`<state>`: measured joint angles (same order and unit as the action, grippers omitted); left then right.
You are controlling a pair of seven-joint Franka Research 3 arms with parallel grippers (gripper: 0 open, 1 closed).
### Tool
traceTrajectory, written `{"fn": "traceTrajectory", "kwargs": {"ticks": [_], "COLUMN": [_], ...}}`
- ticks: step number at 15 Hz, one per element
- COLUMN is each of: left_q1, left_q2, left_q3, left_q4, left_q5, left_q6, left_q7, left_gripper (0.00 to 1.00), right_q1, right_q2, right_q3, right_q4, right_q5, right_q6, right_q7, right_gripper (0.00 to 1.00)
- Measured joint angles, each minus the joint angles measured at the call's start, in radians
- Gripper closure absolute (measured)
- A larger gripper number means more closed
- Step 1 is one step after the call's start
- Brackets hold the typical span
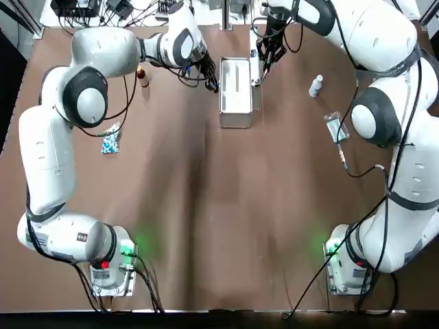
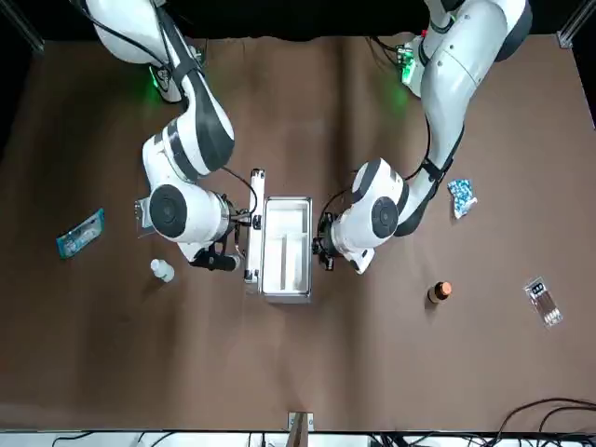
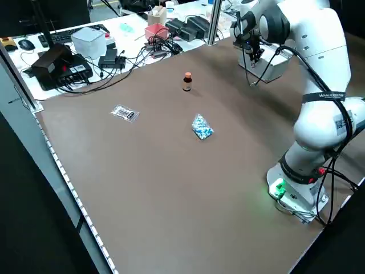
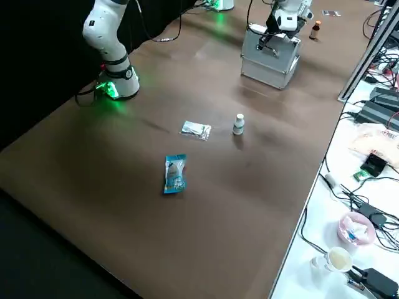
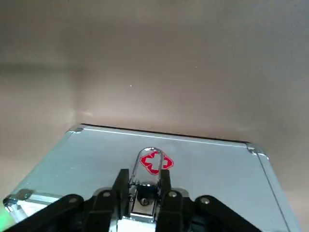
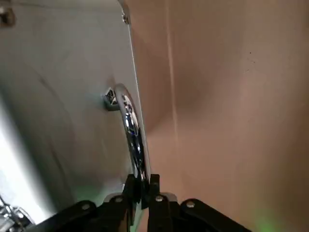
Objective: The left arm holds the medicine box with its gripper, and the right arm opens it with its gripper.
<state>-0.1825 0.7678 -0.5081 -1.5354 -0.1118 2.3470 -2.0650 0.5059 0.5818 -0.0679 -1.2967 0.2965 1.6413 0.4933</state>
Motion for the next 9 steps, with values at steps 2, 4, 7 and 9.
{"fn": "traceTrajectory", "kwargs": {"ticks": [2, 4, 7, 9], "left_q1": [0.000, 0.000, 0.000, 0.000], "left_q2": [0.000, 0.000, 0.000, 0.000], "left_q3": [0.000, 0.000, 0.001, 0.002], "left_q4": [0.000, 0.000, -0.001, -0.001], "left_q5": [0.000, 0.000, 0.000, 0.000], "left_q6": [0.000, 0.000, -0.002, -0.002], "left_q7": [0.000, 0.000, 0.000, 0.000], "left_gripper": [0.70, 0.70, 0.70, 0.70], "right_q1": [0.000, -0.001, -0.004, -0.010], "right_q2": [0.000, 0.000, 0.023, 0.057], "right_q3": [0.000, -0.001, -0.012, -0.017], "right_q4": [0.000, -0.004, -0.031, -0.038], "right_q5": [0.000, -0.002, -0.028, -0.031], "right_q6": [0.001, 0.000, 0.061, 0.091], "right_q7": [-0.001, -0.002, -0.007, -0.016], "right_gripper": [0.87, 0.85, 0.70, 0.50]}}
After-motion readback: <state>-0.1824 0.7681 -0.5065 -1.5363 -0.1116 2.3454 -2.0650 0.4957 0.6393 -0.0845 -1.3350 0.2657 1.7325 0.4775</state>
